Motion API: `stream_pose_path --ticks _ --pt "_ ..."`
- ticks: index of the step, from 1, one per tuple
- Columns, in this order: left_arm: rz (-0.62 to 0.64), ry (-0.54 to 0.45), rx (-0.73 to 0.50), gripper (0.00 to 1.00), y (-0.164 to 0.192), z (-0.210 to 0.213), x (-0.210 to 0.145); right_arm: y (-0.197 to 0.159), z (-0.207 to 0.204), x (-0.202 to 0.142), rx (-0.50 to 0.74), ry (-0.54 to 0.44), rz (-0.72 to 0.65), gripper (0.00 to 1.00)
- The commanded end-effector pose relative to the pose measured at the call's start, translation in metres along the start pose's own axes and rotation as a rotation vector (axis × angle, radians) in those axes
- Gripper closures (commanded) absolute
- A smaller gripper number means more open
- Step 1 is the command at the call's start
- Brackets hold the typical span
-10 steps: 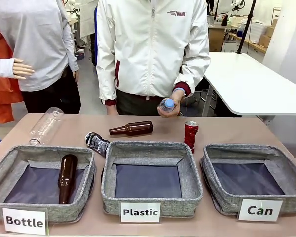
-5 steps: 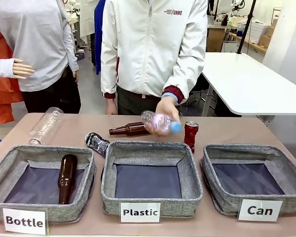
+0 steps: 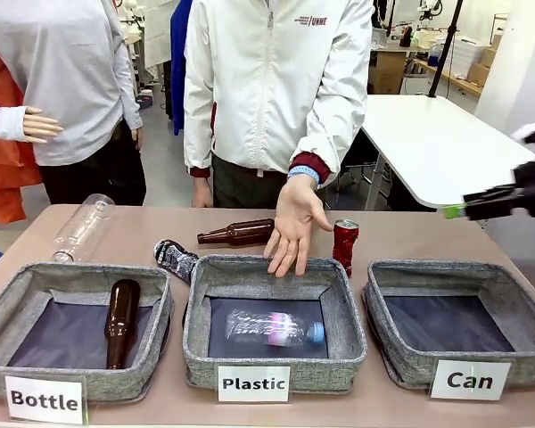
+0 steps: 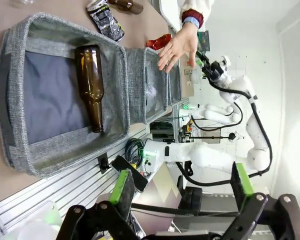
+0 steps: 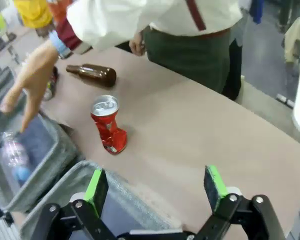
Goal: Sort the can waste into the basket.
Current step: Pick up the can waste from the table and place it in the right Fabric basket.
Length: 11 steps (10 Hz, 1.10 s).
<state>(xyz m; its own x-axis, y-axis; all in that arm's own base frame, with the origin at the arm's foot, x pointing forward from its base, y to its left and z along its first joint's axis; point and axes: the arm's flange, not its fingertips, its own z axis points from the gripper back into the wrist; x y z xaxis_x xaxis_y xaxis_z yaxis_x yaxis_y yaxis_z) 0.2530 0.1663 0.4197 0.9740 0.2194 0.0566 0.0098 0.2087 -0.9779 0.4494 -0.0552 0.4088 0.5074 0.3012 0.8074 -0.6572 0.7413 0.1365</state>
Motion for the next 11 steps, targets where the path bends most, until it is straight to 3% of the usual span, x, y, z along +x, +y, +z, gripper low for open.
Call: stream_pose_path --ticks 1,3,5,6,8,11 --pt "-0.006 0.008 -0.002 0.0 0.0 0.002 -0.004 -0.018 -0.032 0.005 -0.004 0.076 0.038 0.0" --pt "-0.006 0.008 -0.002 0.0 0.0 0.002 -0.004 -0.024 0.007 -0.006 0.064 -0.007 -0.038 0.0" --pt "-0.006 0.008 -0.002 0.0 0.0 0.002 -0.004 -0.026 0.054 -0.04 0.086 -0.069 -0.102 0.0" --pt "-0.006 0.008 -0.002 0.0 0.0 0.002 -0.004 -0.028 0.055 -0.048 0.062 -0.066 -0.107 0.0" --pt "-0.006 0.008 -0.002 0.0 0.0 0.002 -0.004 -0.019 0.028 -0.046 0.08 -0.018 -0.054 0.0" --pt "-0.006 0.008 -0.002 0.0 0.0 0.002 -0.004 0.0 -0.039 -0.013 0.159 0.097 0.083 0.0"
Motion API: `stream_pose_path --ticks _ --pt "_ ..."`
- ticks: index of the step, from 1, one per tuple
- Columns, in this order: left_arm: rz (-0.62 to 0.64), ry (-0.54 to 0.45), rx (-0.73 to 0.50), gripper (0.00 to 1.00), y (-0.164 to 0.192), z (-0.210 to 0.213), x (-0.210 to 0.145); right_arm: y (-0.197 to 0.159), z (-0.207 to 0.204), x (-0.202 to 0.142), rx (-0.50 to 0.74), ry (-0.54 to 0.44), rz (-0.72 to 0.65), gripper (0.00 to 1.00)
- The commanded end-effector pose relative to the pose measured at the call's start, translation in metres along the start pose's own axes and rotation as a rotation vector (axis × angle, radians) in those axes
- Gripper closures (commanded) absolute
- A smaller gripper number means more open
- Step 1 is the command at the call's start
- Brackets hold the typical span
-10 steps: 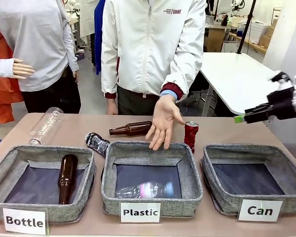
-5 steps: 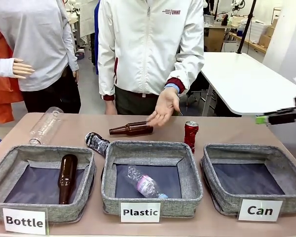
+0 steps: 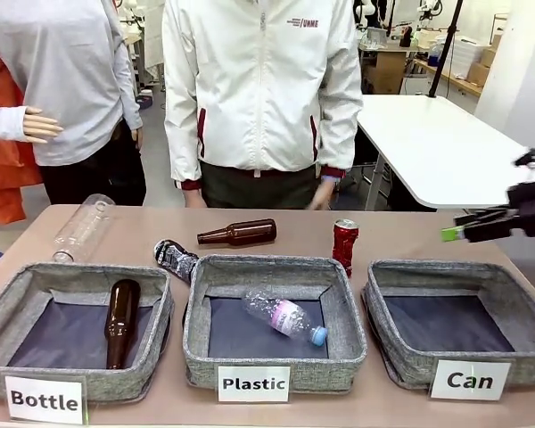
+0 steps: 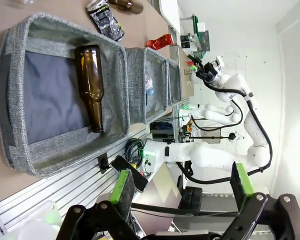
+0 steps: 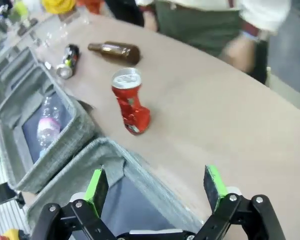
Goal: Sort the can waste into the basket.
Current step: Pick up the can waste from the table and place it in the right Fabric basket.
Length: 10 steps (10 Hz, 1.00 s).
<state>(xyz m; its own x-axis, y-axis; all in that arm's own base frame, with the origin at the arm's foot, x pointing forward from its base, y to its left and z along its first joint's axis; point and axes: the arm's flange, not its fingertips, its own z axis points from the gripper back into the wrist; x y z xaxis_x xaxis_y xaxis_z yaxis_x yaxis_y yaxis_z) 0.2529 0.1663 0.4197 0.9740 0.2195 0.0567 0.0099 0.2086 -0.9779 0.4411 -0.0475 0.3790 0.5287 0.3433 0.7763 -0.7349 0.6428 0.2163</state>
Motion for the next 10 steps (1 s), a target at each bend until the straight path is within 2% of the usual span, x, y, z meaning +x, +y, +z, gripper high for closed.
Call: stream_pose_path --ticks 1,2,4,5,6,7,8,10 --pt "-0.006 0.008 -0.002 0.0 0.0 0.002 -0.004 -0.015 -0.053 0.024 0.05 0.114 0.111 0.0" --pt "-0.006 0.008 -0.002 0.0 0.0 0.002 -0.004 -0.018 -0.074 0.029 0.083 0.149 0.143 0.0" --pt "-0.006 0.008 -0.002 0.0 0.0 0.002 -0.004 -0.021 -0.101 0.04 0.139 0.137 0.218 0.0" --pt "-0.006 0.008 -0.002 0.0 0.0 0.002 -0.004 -0.025 -0.095 0.044 0.101 0.11 0.157 0.0" --pt "-0.006 0.008 -0.002 0.0 0.0 0.002 -0.004 -0.008 -0.103 0.035 0.13 0.152 0.169 0.0" --pt "-0.006 0.008 -0.002 0.0 0.0 0.002 -0.004 -0.017 -0.107 0.039 0.126 0.148 0.172 0.0" --pt "-0.006 0.008 -0.002 0.0 0.0 0.002 -0.004 -0.023 -0.119 0.038 0.059 0.218 0.184 0.0" --pt "-0.006 0.008 -0.002 0.0 0.0 0.002 -0.004 -0.03 -0.133 0.03 0.129 0.219 0.245 0.0"
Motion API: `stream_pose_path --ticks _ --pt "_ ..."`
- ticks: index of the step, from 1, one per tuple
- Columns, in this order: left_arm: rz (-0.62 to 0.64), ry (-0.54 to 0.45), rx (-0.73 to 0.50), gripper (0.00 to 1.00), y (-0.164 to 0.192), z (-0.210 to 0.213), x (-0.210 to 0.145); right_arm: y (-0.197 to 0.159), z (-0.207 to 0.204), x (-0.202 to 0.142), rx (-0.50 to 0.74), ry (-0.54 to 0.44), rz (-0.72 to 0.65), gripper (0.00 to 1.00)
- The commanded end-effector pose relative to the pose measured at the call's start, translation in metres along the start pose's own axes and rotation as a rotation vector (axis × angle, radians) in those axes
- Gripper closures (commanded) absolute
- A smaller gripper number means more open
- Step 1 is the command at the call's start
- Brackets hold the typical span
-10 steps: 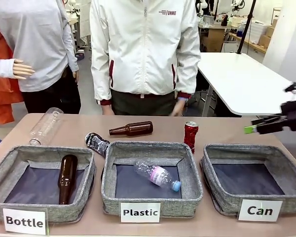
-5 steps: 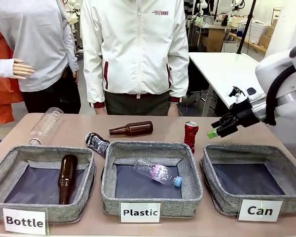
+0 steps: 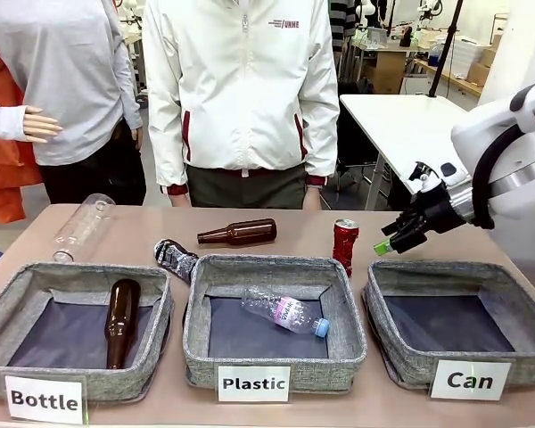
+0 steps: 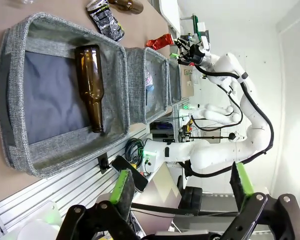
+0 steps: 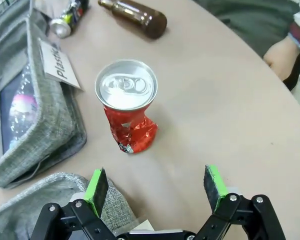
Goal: Sort the can waste into the basket.
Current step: Pick up the can waste from the table and place it in the right Fabric basket.
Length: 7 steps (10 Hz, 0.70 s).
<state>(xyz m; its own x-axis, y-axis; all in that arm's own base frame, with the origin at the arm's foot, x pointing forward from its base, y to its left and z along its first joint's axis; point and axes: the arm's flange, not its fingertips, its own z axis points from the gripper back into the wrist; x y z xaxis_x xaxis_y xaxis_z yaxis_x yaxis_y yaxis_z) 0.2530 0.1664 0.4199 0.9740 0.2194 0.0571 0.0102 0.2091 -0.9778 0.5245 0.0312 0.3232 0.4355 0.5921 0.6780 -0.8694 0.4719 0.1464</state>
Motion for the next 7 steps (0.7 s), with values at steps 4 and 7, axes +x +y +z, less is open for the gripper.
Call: stream_pose_path --ticks 4,7 --pt "-0.006 0.008 -0.002 0.0 0.0 0.002 -0.004 -0.022 -0.036 0.007 0.08 0.02 0.048 0.0" --pt "-0.006 0.008 -0.002 0.0 0.0 0.002 -0.004 -0.022 -0.053 0.009 0.162 -0.001 0.073 0.0"
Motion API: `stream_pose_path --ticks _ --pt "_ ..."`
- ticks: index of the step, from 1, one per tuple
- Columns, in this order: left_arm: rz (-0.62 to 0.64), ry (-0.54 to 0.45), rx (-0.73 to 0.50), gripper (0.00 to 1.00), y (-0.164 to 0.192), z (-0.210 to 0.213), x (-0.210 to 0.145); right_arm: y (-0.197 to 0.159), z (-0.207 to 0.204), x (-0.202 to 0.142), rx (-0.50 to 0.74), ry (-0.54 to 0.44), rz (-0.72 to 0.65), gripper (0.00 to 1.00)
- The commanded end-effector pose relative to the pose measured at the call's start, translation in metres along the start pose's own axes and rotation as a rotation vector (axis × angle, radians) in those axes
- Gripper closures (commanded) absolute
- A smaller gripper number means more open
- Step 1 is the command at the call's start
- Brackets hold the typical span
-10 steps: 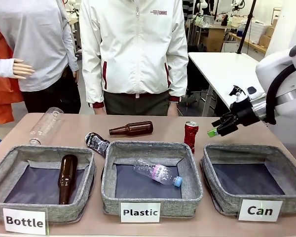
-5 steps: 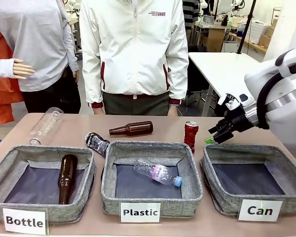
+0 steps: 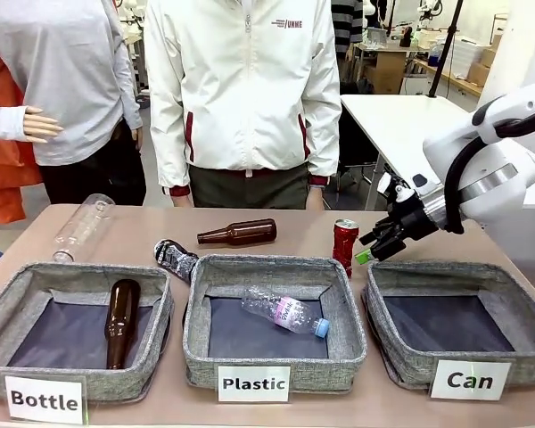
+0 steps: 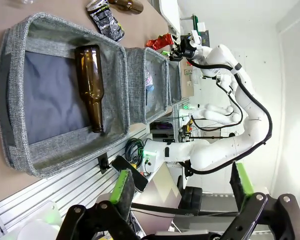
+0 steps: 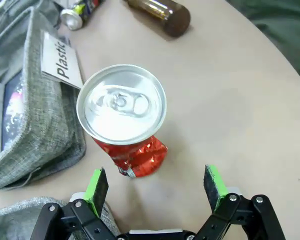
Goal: Sort the can waste into the basket.
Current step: Pick up the can waste from the table and place it in the right Fabric basket.
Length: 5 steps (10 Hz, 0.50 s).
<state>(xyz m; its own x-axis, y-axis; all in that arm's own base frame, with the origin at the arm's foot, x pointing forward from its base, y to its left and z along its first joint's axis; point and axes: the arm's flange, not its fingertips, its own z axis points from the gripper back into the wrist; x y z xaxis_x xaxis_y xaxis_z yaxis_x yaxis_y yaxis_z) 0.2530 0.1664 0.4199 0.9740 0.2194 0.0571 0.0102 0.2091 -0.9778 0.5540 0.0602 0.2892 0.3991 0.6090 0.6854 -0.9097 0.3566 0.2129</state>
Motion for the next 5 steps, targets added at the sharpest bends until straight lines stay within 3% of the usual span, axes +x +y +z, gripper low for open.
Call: stream_pose_path --ticks 1,5 --pt "-0.006 0.008 -0.002 0.0 0.0 0.002 -0.004 -0.006 -0.004 0.004 0.06 -0.023 0.049 0.0" --pt "-0.006 0.008 -0.002 0.0 0.0 0.002 -0.004 -0.009 -0.021 0.015 0.103 -0.087 0.072 0.0"
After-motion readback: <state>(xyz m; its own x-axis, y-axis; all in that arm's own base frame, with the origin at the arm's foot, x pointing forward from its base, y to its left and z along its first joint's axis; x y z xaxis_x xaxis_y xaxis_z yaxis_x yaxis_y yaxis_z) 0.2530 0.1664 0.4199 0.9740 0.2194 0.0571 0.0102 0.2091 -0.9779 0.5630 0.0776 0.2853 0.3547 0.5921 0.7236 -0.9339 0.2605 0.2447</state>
